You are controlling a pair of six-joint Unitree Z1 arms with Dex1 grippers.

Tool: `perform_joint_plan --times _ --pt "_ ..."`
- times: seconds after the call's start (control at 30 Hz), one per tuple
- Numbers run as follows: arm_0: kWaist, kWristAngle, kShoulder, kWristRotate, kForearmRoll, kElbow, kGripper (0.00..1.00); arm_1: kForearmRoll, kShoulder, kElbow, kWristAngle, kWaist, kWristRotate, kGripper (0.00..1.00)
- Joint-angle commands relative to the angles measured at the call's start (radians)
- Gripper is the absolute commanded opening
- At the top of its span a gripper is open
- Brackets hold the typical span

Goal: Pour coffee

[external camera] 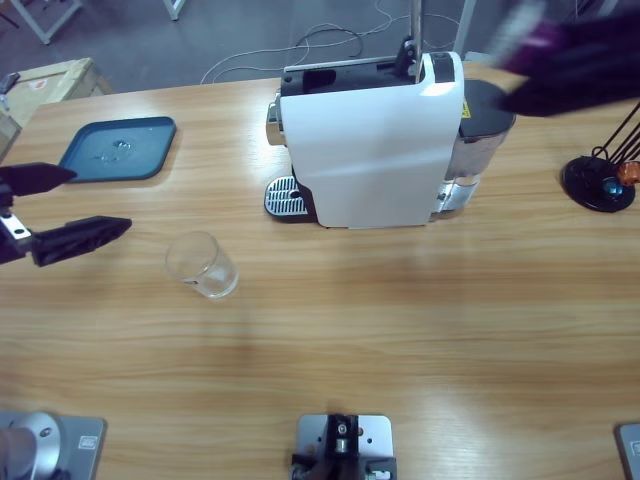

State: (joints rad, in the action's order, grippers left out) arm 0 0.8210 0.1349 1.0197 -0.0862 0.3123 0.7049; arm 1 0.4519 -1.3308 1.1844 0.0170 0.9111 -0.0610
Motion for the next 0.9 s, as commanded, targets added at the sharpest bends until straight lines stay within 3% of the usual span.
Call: perform_joint_plan --times 0.03,0.33,0.9 --pt "0.007 -0.002 -0.032 -0.022 0.038 -0.002 0.991 0.083 -0.357 0.294 -0.05 0.03 -0.207 0.0" --pt "0.007 -0.001 -0.041 -0.019 0.045 -0.028 0.991 0.09 -0.551 0.485 0.01 -0.049 -0.29 0.0" --pt "0.007 -0.003 -0.067 -0.012 0.042 -0.073 0.991 0.141 -0.641 0.525 0.004 -0.097 -0.353 0.0"
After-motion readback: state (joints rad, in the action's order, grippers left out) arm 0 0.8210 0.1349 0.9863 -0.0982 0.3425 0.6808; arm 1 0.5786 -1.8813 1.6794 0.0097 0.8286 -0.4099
